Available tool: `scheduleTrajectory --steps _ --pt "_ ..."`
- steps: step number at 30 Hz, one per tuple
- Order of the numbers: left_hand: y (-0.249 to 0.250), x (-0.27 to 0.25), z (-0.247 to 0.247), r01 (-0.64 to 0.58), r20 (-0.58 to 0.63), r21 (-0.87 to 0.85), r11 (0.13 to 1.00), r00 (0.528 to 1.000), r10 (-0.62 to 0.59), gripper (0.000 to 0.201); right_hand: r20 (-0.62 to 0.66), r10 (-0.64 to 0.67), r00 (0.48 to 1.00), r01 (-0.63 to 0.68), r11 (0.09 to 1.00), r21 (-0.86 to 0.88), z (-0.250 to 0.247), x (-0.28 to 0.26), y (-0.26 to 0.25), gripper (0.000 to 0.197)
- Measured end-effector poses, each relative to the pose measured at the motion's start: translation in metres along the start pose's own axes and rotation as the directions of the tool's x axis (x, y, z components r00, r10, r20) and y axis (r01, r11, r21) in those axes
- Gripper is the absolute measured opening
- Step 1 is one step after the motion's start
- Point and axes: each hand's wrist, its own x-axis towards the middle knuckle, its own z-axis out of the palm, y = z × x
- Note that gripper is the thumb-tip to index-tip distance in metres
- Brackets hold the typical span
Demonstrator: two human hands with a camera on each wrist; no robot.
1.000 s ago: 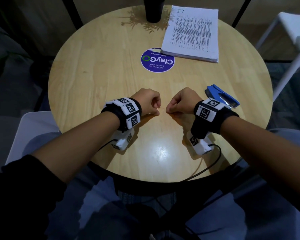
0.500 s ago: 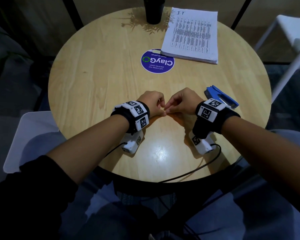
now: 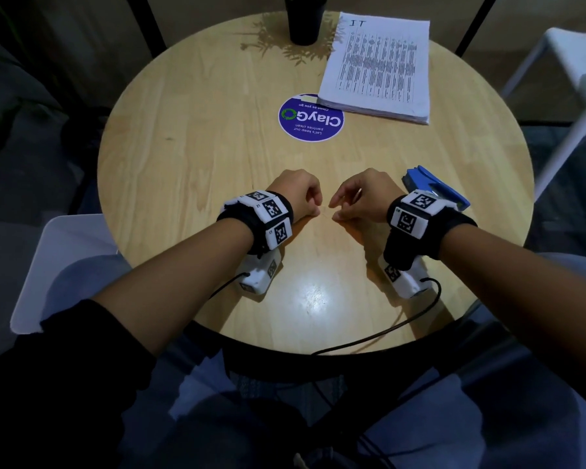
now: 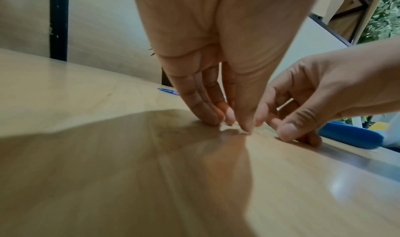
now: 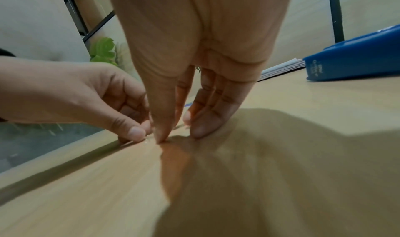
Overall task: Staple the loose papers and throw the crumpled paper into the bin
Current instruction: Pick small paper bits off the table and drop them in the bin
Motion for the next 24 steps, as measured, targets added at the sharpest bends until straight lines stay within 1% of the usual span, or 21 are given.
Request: scheduleTrajectory --steps 4,6,11,13,16,19,22,24 --pt "-0.009 0.001 -0.001 0.017 -0.013 -0.021 1.000 1.000 -0.017 0.011 -0.059 0.030 0.998 -0.026 0.998 0.063 0.005 0.004 0.005 0.010" --pt "-0.007 0.000 0.002 0.022 -0.018 -0.037 0.999 1.000 -0.023 0.011 -0.064 0.022 0.998 -0.018 0.998 0.068 0.011 0.008 -0.001 0.009" --pt "-0.010 0.002 -0.002 0.040 -0.014 -0.056 0.998 0.999 -0.040 0.013 -0.015 -0.026 1.000 0.027 0.996 0.086 0.007 0.010 -0.004 0.012" --pt "-0.016 0.002 -0.005 0.054 -0.008 -0.066 0.996 0.998 -0.054 0.014 0.040 -0.066 0.997 0.062 0.993 0.098 0.003 0.008 0.000 0.022" --pt "-0.018 0.001 -0.006 0.064 0.002 -0.091 0.994 0.998 -0.064 0.014 0.111 -0.115 0.987 0.109 0.992 0.061 0.003 0.011 -0.003 0.034" --pt "-0.017 0.001 -0.004 0.067 0.006 -0.094 0.993 0.998 -0.067 0.015 0.171 -0.137 0.976 0.128 0.990 0.060 0.002 0.018 -0.006 0.031" --pt "-0.019 0.001 -0.005 0.079 0.010 -0.118 0.990 0.997 -0.078 0.014 0.145 -0.125 0.982 0.103 0.983 0.151 0.002 0.023 -0.001 0.024" --pt "-0.019 0.002 -0.005 0.086 0.018 -0.120 0.989 0.996 -0.084 0.014 0.124 -0.113 0.986 0.090 0.980 0.178 0.004 0.024 0.001 0.022"
